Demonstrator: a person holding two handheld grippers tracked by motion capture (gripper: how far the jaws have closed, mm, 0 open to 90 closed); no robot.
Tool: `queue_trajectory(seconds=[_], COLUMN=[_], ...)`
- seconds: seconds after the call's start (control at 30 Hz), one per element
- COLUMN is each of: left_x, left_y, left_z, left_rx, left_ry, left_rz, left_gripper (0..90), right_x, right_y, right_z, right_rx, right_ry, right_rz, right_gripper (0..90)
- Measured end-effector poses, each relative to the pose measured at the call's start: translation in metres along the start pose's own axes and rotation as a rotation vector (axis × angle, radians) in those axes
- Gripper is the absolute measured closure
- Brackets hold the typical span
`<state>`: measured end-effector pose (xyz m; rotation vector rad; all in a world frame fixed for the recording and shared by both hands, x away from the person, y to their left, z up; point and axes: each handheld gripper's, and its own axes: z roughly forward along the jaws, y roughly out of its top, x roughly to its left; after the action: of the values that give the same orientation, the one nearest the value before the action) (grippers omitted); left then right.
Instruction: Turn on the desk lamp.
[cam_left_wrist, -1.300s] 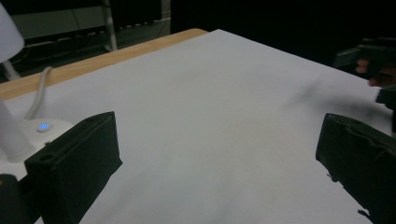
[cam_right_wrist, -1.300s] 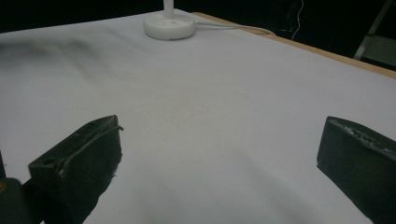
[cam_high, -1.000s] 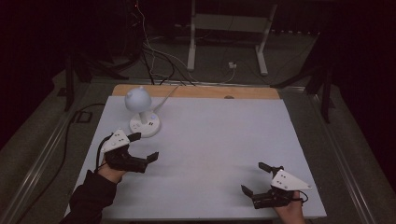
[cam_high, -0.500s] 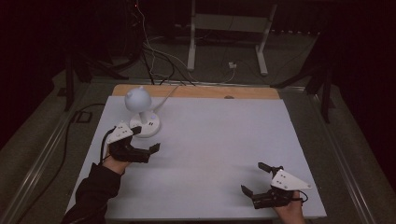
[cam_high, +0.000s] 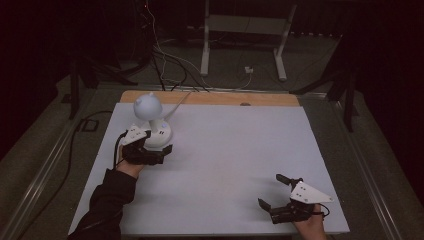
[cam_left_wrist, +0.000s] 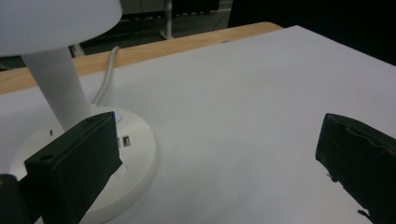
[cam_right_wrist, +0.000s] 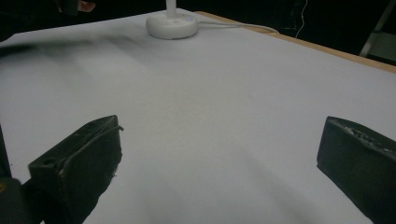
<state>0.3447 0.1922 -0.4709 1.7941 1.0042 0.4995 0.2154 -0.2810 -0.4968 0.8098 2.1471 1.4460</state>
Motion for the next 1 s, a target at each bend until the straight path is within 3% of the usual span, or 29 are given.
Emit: queue_trajectory(seconds=[0.17,0.5,0.77,0.9,1.0], left_x=[0.002,0.012,0.015,0.013,0.012], left_y=[-0.002,-0.006,-0.008,-0.009,-0.01], left_z=[0.006,0.021,0.029,0.033,0.038], left_rx=[0.01,0.035,0.05,0.072,0.133], left_ry=[0.034,0.182,0.223,0.258,0.285], left_rz=[-0.019,-0.078,-0.113,-0.108,-0.116], left_gripper=[0.4,0.4,0.5,0.5,0.5], right_x=[0.0,-0.002,-0.001,-0.002,-0.002], right_y=[-0.001,-0.002,-0.001,-0.002,-0.002], right_z=[0.001,0.001,0.001,0.001,0.001], right_rx=[0.005,0.011,0.008,0.01,0.008], right_ry=[0.006,0.007,0.011,0.01,0.01], right_rz=[0.004,0.016,0.011,0.019,0.02], right_gripper=[0.0,0.0,0.0,0.0,0.0])
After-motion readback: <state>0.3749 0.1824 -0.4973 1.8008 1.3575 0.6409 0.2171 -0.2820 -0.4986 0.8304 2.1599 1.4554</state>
